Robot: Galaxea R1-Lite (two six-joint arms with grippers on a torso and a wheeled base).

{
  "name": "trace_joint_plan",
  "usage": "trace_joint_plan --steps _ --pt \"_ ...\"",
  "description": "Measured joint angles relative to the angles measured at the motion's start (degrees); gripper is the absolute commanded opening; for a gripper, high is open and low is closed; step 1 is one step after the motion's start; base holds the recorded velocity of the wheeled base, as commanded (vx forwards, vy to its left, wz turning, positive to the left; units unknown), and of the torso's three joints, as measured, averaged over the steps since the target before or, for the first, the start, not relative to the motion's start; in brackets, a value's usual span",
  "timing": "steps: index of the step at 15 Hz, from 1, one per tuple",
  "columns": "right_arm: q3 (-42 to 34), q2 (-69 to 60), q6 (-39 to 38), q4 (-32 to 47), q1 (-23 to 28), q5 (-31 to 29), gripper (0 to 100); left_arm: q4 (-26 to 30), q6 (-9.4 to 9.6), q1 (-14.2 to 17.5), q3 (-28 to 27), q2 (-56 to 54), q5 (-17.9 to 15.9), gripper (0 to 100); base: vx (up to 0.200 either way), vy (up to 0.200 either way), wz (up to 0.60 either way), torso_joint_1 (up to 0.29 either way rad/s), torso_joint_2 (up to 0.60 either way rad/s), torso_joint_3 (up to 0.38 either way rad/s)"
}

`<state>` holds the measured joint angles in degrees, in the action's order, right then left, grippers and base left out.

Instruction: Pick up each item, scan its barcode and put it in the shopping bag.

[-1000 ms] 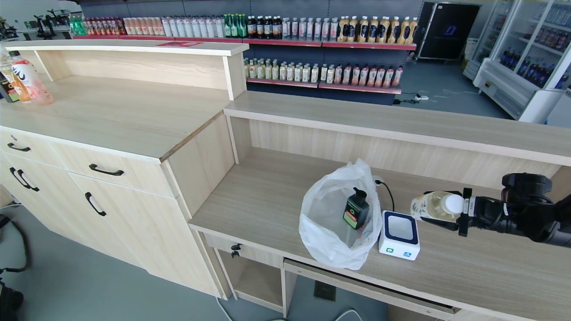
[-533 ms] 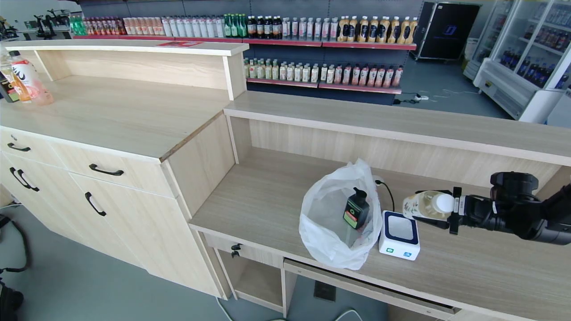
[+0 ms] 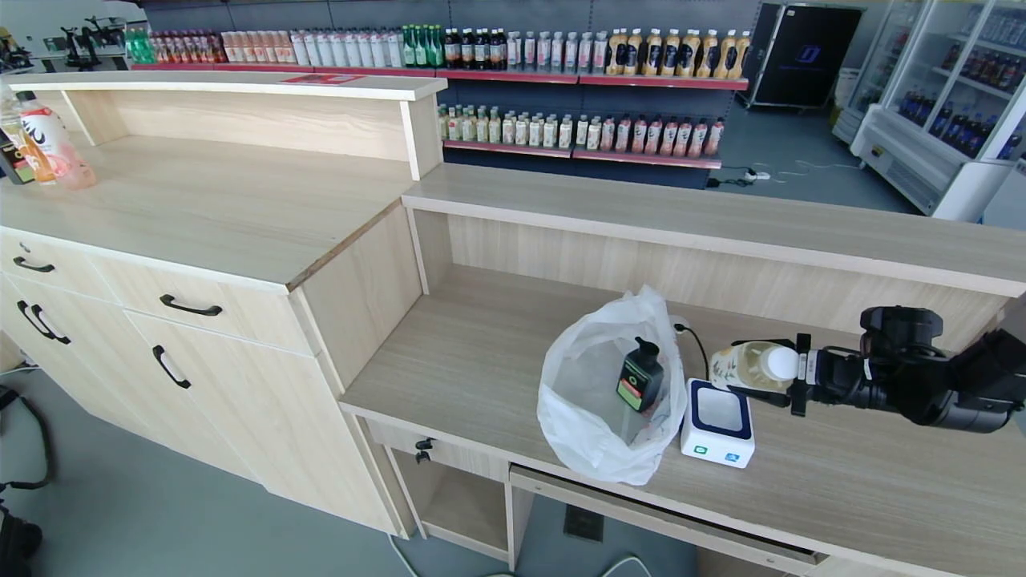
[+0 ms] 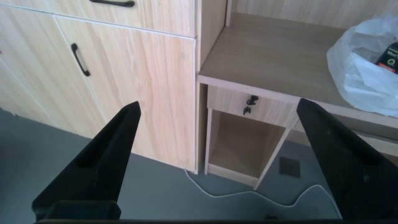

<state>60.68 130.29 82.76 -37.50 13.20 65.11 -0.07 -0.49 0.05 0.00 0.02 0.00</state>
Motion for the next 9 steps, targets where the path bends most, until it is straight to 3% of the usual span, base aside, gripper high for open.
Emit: trace_joint_plan --steps 9 --pt "1.5 1.8 0.0 -1.9 -1.1 0.0 0 0.0 0.05 0.0 0.0 0.0 0.0 100 0.0 0.0 0.0 0.0 0.0 0.0"
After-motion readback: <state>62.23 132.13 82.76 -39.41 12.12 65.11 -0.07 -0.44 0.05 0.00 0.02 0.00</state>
